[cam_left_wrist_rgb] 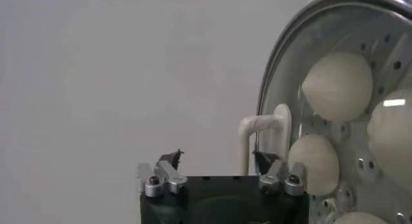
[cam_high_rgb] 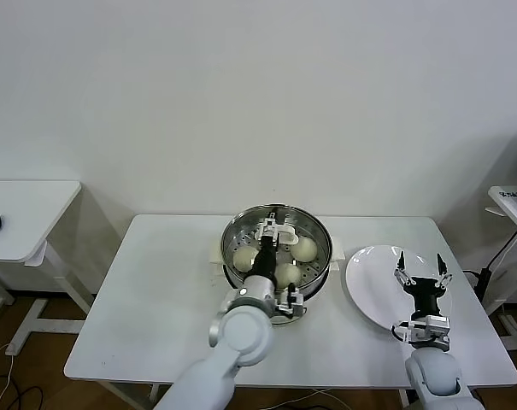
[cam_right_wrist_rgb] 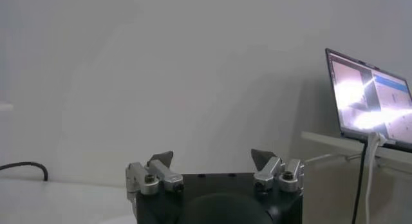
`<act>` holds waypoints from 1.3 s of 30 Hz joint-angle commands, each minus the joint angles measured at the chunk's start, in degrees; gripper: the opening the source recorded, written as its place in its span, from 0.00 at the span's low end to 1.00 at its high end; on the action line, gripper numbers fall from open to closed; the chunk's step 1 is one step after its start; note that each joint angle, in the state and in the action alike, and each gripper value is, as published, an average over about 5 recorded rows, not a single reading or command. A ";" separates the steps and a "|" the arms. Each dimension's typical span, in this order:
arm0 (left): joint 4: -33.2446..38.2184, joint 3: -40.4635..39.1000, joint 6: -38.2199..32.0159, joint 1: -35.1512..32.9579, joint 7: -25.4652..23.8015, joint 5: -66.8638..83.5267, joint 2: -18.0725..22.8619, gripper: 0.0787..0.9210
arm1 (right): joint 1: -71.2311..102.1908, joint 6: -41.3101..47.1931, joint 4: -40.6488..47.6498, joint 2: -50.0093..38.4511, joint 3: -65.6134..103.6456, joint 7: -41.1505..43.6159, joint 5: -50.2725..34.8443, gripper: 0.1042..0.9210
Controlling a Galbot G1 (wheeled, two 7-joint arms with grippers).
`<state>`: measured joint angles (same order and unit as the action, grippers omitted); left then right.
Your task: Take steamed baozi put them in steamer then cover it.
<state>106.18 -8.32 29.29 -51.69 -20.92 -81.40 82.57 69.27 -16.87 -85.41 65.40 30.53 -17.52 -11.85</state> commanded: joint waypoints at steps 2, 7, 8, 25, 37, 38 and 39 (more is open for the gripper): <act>19.66 6.83 -1.08 -7.99 2.43 22.39 -12.77 0.88 | -0.26 0.03 -0.02 -0.13 -0.07 0.11 -0.15 0.88; 19.34 19.98 -7.57 -9.62 16.32 50.69 -13.90 0.88 | 0.67 -0.14 -0.54 -0.70 0.18 3.15 -4.43 0.88; 17.20 22.54 -10.81 -9.54 20.02 56.25 -13.64 0.88 | 1.03 0.19 -0.84 -0.91 0.13 3.77 -5.61 0.88; -6.07 37.86 -37.65 -17.86 20.12 87.19 -10.91 0.88 | 6.11 2.24 -3.66 -0.45 2.59 11.34 -14.89 0.88; -4.45 37.18 -37.97 -20.85 19.52 85.76 -10.07 0.88 | 7.57 1.59 -4.32 0.25 3.45 11.59 -14.65 0.88; -4.32 37.16 -37.99 -21.09 19.49 85.68 -10.03 0.88 | 7.58 1.59 -4.34 0.26 3.49 11.57 -14.65 0.88; -4.16 37.15 -38.04 -21.35 19.44 85.60 -9.98 0.88 | 7.60 1.58 -4.35 0.26 3.53 11.57 -14.66 0.88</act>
<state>103.62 26.36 -4.93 -69.75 -1.76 -0.76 72.39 76.00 -15.12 -89.38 65.52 33.48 -7.20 -25.32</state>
